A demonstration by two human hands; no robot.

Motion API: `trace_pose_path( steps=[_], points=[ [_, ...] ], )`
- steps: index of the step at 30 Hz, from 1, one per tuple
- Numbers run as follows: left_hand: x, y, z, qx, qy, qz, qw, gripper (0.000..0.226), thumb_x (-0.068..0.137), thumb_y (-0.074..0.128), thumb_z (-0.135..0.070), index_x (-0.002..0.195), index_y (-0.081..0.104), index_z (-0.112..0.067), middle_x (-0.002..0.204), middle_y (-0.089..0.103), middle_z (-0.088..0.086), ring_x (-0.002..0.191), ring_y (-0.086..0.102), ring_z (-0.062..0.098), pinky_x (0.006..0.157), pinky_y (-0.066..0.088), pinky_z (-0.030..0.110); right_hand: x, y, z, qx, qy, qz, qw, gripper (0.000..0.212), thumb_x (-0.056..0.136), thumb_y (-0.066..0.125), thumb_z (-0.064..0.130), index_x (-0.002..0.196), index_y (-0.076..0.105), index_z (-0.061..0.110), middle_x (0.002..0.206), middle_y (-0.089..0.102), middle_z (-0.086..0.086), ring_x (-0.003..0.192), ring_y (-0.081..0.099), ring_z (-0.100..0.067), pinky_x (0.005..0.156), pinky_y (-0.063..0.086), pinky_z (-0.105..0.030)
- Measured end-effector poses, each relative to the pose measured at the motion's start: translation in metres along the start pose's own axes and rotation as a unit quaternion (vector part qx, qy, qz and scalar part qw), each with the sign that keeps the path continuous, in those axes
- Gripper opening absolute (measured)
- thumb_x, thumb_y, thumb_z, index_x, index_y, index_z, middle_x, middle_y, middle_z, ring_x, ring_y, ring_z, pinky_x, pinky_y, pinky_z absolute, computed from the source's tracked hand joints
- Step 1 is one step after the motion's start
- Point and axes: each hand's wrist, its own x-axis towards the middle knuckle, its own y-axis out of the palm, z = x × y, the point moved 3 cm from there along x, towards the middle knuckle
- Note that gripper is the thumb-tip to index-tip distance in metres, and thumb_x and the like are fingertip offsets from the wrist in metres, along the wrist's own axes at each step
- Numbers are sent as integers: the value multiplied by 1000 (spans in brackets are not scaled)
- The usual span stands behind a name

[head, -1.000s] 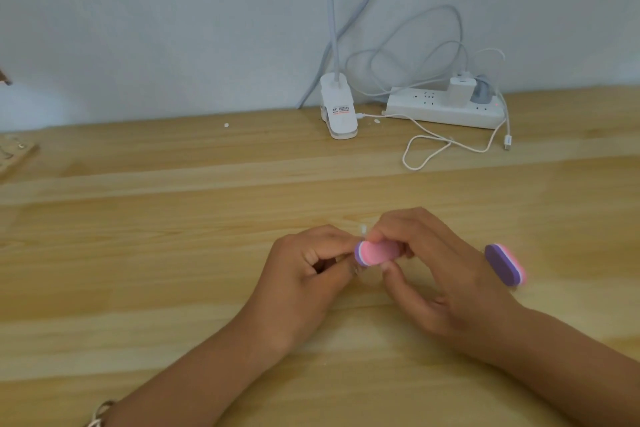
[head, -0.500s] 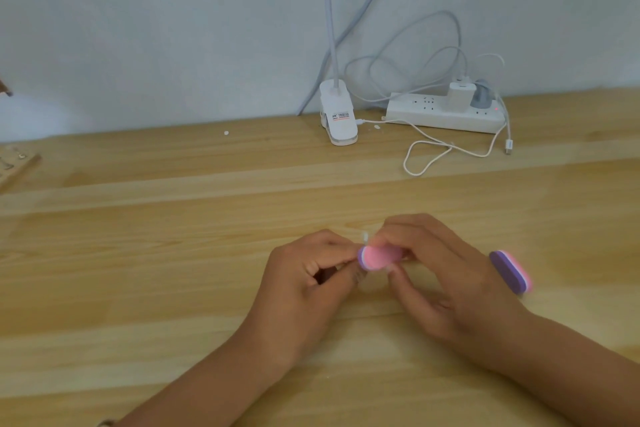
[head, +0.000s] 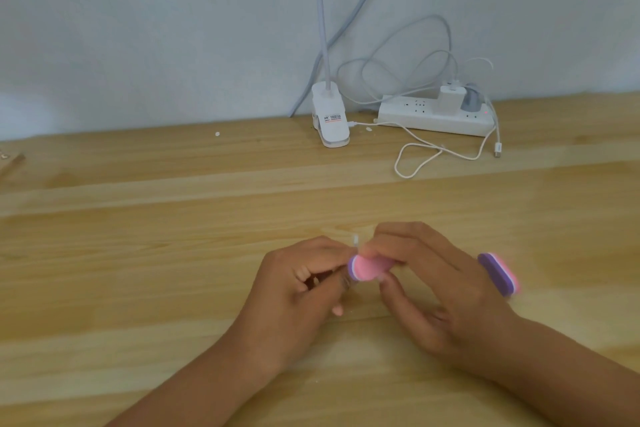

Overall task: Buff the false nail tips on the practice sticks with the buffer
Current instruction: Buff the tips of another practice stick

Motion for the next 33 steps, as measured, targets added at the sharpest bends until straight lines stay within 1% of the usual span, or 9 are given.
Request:
trace_pose_path(
  steps=[7, 10, 13, 17, 21, 24, 27, 31, 33],
  points=[
    [-1, -1, -1, 13, -7, 1, 1000, 14, 90, 65, -20, 95, 78, -22, 83, 69, -4, 53, 61, 9, 58, 47, 18, 0, 0, -1, -3, 9, 0, 1000, 22, 92, 55, 2, 110, 66, -2, 111, 58, -1, 103, 56, -7, 93, 43, -16],
    [-2, 0, -2, -3, -12, -9, 1000, 13, 90, 64, -18, 90, 77, -17, 82, 70, -7, 52, 62, 11, 57, 45, 14, 3, -5, -11, -56, 58, -53, 995, 22, 85, 61, -7, 106, 67, -3, 104, 62, -4, 96, 49, 1, 90, 39, -11],
    [-1, 2, -4, -29, -36, 5, 999, 16, 90, 63, -21, 90, 76, -12, 80, 71, -6, 55, 64, 12, 52, 40, 8, 4, -8, -11, -50, 66, -80, 993, 18, 88, 61, -4, 106, 66, -2, 102, 60, -2, 96, 47, 5, 89, 38, -10],
    [-1, 3, -3, -15, -52, 21, 998, 18, 88, 62, -14, 80, 74, -23, 67, 67, -4, 56, 63, 7, 52, 40, 11, -2, 1, 3, -10, -34, -10, 999, 23, 93, 57, 5, 115, 64, 3, 114, 58, -3, 108, 57, -11, 96, 45, -19],
    [-1, 1, -4, -30, -67, 14, 997, 18, 92, 63, -10, 82, 74, -19, 73, 68, 0, 57, 62, 10, 52, 39, 10, 1, 1, -3, -9, 13, -5, 1000, 25, 93, 55, 6, 113, 67, -1, 114, 61, -8, 106, 60, -16, 93, 51, -26],
    [-1, 2, -6, -11, -50, 22, 998, 21, 89, 59, -12, 80, 73, -25, 68, 67, 1, 57, 63, 11, 55, 42, 17, -1, 3, 2, -23, -38, 12, 999, 24, 93, 55, 3, 113, 68, -1, 116, 59, -6, 106, 59, -18, 96, 47, -23],
    [-1, 2, -5, -24, -54, 17, 998, 16, 91, 62, -17, 81, 73, -22, 70, 67, -2, 56, 62, 10, 52, 40, 14, 0, -1, -2, -11, -16, 8, 1000, 23, 92, 55, 2, 111, 68, -1, 113, 61, -9, 104, 60, -18, 94, 49, -25],
    [0, 4, -7, 2, -37, 27, 999, 19, 87, 61, -18, 79, 71, -32, 70, 67, 1, 59, 65, 15, 58, 49, 36, -1, 2, 1, -11, -51, 22, 998, 24, 92, 54, 1, 113, 66, 1, 113, 62, -10, 104, 58, -18, 96, 45, -22],
    [-1, 3, -4, -10, -56, 19, 998, 19, 91, 61, -11, 81, 73, -22, 72, 68, 0, 58, 65, 14, 56, 46, 25, 1, 0, -7, -32, -25, 15, 999, 23, 91, 54, 0, 110, 67, 1, 111, 63, -10, 103, 60, -18, 95, 46, -21]
  ],
)
